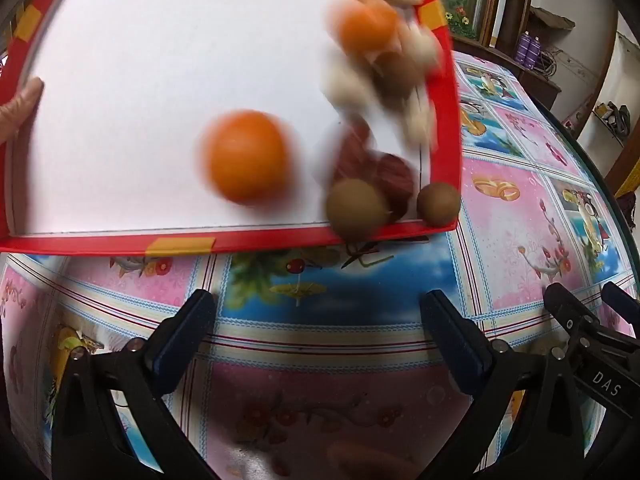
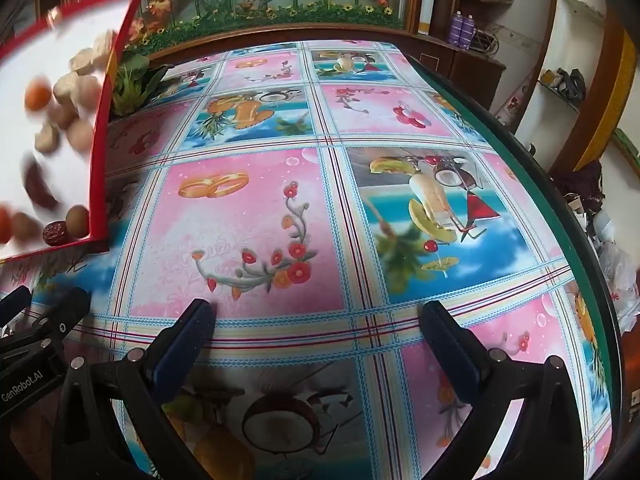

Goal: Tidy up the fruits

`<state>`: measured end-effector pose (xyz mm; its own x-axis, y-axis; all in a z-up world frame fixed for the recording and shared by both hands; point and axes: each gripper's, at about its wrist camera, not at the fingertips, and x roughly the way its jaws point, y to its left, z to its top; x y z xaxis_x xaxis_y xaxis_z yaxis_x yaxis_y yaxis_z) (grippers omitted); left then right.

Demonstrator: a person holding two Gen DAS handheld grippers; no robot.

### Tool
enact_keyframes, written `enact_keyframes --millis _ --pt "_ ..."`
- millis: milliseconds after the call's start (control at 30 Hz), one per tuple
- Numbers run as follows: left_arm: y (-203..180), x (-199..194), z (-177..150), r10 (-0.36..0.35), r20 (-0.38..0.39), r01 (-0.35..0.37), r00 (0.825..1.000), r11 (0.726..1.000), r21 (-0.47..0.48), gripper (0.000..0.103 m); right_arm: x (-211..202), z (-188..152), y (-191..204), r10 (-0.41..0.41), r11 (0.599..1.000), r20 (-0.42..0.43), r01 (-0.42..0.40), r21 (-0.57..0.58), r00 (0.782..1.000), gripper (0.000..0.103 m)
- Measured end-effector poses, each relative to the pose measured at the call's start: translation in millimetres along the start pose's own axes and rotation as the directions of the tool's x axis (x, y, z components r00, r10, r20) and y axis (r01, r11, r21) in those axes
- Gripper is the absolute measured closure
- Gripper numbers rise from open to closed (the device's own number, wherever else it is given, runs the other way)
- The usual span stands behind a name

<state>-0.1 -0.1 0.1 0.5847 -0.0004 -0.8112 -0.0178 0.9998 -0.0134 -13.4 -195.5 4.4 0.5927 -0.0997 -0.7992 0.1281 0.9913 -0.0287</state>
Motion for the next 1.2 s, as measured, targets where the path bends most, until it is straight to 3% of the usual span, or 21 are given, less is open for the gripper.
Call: enact_keyframes --millis 1200 --pt "-2.1 -1.6 3.5 -0.001 0.000 0.001 1.000 1.000 -0.001 0.000 0.7 0.7 -1.0 0.002 1.000 -0.001 -0.002 0.000 1.000 0.000"
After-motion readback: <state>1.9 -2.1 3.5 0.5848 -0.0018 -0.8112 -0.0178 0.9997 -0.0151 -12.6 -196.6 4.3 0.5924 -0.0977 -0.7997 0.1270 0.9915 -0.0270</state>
